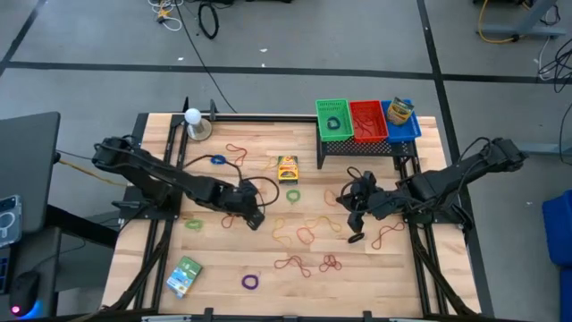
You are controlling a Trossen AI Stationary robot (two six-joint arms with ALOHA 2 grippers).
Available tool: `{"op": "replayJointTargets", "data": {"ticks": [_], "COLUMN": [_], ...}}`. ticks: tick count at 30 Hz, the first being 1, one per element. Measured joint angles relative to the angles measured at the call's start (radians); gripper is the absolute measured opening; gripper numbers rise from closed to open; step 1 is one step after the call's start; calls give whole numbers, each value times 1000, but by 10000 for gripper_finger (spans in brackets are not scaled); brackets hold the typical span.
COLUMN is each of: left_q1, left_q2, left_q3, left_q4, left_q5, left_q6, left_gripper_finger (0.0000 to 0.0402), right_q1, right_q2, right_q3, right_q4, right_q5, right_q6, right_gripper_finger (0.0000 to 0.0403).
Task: Pick & Place Office Desk Supplies
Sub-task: Put the black spring keychain into the green bin
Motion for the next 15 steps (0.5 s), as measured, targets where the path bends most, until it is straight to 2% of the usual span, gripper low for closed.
{"op": "replayJointTargets", "data": {"ticks": [7, 11, 15], "left_q1": [8, 6, -3], "left_q2": [85, 112, 144], "left_q3": [0, 0, 0], "left_q4": [-9, -9, -10], "left_q5": [9, 41, 61], "left_q6": [6, 10, 46], "left_gripper_finger": [186, 195, 185], "right_q1": [0, 0, 0], "right_q2": [0, 0, 0], "right_q3": [0, 0, 0], "right_q4": [5, 8, 8], "right_q5": [0, 0, 0], "right_q6": [-44, -54, -59], "right_gripper_finger": [8, 9, 9]}}
